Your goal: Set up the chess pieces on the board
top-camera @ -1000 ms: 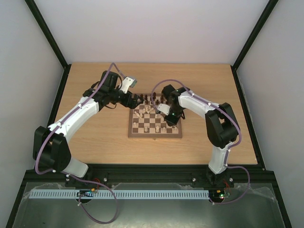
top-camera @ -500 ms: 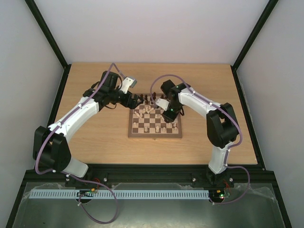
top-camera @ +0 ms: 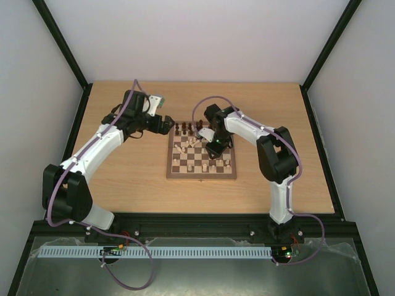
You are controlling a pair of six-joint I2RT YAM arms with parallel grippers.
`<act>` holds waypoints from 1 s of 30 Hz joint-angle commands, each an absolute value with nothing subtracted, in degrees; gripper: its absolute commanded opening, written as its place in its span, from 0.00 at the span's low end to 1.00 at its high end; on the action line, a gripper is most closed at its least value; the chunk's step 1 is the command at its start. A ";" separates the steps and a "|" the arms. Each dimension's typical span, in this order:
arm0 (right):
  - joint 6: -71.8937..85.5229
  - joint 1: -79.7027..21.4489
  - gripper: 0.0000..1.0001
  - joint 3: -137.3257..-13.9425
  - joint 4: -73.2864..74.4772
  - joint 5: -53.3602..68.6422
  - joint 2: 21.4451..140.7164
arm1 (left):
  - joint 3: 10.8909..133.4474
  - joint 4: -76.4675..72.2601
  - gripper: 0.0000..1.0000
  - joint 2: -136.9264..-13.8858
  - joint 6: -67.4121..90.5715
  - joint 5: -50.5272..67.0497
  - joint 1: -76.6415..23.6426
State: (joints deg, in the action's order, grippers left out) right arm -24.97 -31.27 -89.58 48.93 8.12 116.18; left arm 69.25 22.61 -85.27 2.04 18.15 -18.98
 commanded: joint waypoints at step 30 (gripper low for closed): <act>-26.06 -31.46 0.10 -87.51 46.39 7.87 110.55 | 72.40 28.04 0.85 -94.53 1.19 47.62 -10.83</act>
